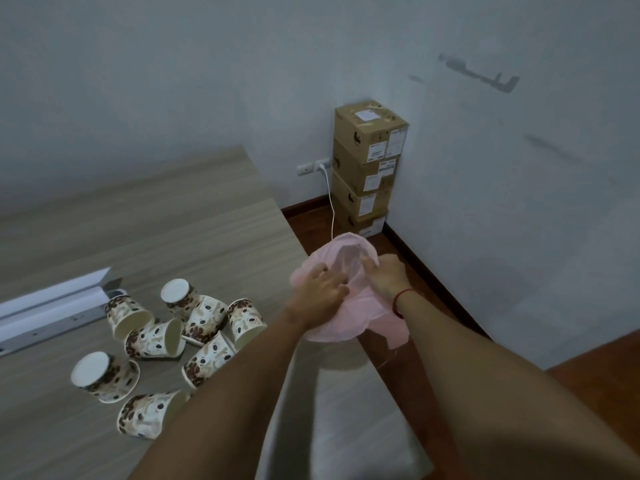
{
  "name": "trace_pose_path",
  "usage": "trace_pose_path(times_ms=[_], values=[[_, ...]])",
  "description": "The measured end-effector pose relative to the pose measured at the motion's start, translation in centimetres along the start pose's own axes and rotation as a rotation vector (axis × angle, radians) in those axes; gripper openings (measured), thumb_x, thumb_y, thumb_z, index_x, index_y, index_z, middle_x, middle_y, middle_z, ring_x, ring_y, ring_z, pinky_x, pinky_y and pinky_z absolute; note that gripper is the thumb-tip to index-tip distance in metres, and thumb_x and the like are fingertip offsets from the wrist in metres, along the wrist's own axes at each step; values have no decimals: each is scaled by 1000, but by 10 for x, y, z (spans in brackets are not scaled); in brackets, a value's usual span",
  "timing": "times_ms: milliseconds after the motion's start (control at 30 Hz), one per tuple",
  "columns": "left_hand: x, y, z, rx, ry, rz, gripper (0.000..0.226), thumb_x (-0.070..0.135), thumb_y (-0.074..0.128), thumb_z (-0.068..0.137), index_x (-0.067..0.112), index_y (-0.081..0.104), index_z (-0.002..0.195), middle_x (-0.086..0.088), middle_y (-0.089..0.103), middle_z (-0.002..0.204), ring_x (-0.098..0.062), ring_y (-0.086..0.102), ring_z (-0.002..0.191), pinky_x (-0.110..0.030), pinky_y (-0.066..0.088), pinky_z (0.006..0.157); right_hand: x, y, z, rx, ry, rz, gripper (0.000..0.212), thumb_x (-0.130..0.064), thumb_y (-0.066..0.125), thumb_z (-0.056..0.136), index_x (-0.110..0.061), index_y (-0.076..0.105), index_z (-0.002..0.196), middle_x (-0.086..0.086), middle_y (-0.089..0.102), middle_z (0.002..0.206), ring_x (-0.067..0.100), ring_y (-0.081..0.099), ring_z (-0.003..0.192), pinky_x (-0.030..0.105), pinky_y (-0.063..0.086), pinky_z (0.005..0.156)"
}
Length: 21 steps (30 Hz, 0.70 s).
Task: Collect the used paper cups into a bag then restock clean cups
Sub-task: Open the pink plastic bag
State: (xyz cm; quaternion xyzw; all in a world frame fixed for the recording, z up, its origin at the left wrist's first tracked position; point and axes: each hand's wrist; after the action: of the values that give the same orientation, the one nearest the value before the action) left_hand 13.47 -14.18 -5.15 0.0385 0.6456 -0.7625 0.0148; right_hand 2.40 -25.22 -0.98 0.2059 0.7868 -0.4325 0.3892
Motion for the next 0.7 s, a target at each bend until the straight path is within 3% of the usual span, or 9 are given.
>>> trace_pose_path(times_ms=[100,167,233,333,400,467,533,633,700], values=[[-12,1,3,-350,-234,18,82,52,62,82,30,25,151,-4,21,160,-29,15,149,-57,0,118,6,-7,-2,-71,-67,-89,33,-22,54,94,-16,56,62,-2,51,60,12,47,55,21,33,48],[-25,4,-2,-547,-453,69,115,72,65,67,35,0,154,-7,-1,164,-38,0,150,-69,-6,111,12,-16,0,-66,-83,-175,43,-14,54,92,-20,44,51,-2,44,54,13,41,51,23,31,49],[-36,3,-7,-686,-618,63,127,81,64,59,37,-9,153,-11,-9,163,-45,-7,147,-75,-6,108,27,-32,4,-7,-56,-229,43,-14,53,91,-22,42,51,3,46,59,20,46,61,24,35,60],[-41,-5,-13,-779,-722,154,121,82,56,65,32,-10,154,-13,-6,163,-44,-8,148,-75,-6,108,46,-49,5,100,-20,-205,26,-17,55,91,-11,64,67,8,56,74,22,54,74,25,38,68],[-33,-12,-6,-736,-752,122,116,74,61,69,28,-1,155,-13,3,163,-43,0,149,-73,-2,109,44,-46,2,109,-27,-181,26,-17,54,90,-11,62,66,5,56,66,22,53,70,25,39,64],[-17,-16,5,-589,-712,27,88,61,63,79,21,29,150,-14,28,156,-40,22,144,-64,14,114,35,-34,0,112,-36,-176,34,-15,53,90,-18,51,56,-1,50,58,21,51,66,23,35,55],[3,-17,15,-436,-598,-145,54,51,60,87,19,54,130,-7,53,137,-28,48,126,-48,32,111,24,-22,-1,128,-18,-144,26,-13,51,89,-14,56,63,1,54,63,22,53,70,23,37,60],[31,-16,9,-715,-602,-543,41,37,48,98,19,53,135,-5,53,141,-24,51,125,-38,35,108,16,-13,-2,188,32,-79,18,-12,51,89,-7,68,91,10,59,82,23,53,75,25,38,66],[38,-6,-3,-894,-598,-502,45,30,36,104,10,41,144,-12,39,152,-28,39,138,-36,27,113,19,-15,-2,207,43,-81,22,-14,51,91,-3,69,97,14,61,87,23,53,76,25,37,67]])
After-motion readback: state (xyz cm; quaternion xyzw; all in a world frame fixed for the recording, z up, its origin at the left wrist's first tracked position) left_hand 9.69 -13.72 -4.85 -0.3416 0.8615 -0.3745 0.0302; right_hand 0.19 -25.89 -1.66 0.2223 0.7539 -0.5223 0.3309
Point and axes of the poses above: each hand's wrist, its own z-axis towards the middle knuckle, its own y-axis out of the palm, x = y × z
